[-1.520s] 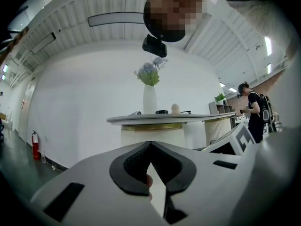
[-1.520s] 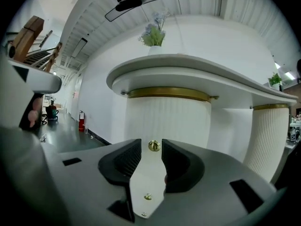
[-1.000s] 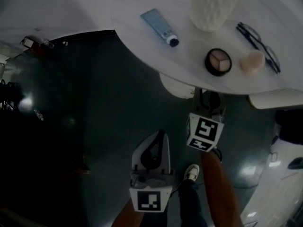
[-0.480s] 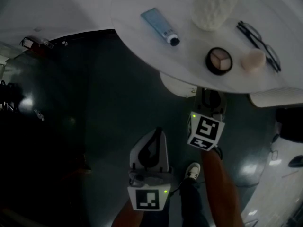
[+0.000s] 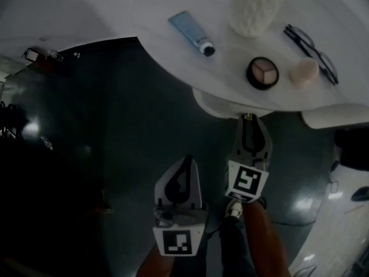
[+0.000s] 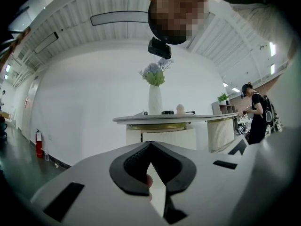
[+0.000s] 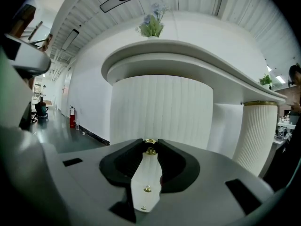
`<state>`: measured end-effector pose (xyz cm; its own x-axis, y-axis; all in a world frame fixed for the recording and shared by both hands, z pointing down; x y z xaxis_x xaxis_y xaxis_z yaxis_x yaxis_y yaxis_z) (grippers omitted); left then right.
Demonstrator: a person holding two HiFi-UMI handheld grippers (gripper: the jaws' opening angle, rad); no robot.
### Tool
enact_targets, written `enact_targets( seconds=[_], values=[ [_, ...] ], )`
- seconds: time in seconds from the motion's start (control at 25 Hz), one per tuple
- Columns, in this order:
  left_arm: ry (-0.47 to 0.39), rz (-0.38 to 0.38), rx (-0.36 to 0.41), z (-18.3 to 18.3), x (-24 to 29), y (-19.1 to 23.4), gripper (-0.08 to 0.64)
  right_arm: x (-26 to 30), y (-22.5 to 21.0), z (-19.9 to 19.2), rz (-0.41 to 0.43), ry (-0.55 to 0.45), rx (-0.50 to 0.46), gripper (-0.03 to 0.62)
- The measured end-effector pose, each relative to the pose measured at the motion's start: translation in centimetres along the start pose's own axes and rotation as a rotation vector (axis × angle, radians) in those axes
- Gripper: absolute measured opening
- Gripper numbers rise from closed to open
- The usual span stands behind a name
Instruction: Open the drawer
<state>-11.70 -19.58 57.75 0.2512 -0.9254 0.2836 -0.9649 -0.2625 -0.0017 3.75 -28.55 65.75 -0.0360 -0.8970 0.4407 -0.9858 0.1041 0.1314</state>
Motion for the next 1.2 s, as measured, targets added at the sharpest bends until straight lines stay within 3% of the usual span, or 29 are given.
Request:
enact_targets(
  seconds=[0.6,1.2],
  values=[
    [0.000,0.006,0.000,-0.2,-2.4,-0.6,0.003,-9.9,1.9,-4.8,0.014,0.028,0.020,0.106],
    [-0.008,0.012,-0.001,0.3,-3.3,-1.2,0.003,-15.7,2.9,-7.8,0.039,0.089,0.006,0.106]
  ],
)
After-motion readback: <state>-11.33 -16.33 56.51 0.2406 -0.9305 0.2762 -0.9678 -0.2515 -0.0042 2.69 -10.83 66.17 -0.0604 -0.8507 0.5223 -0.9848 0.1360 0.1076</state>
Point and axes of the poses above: the fingertips, and each gripper's own axes: x forward along the fingers, y to its left, z out of its top, the point moved 4 cm from there along -x, backward along the fingers, and after that the axes turned 13 degrees about y, right-handed, at the moved point
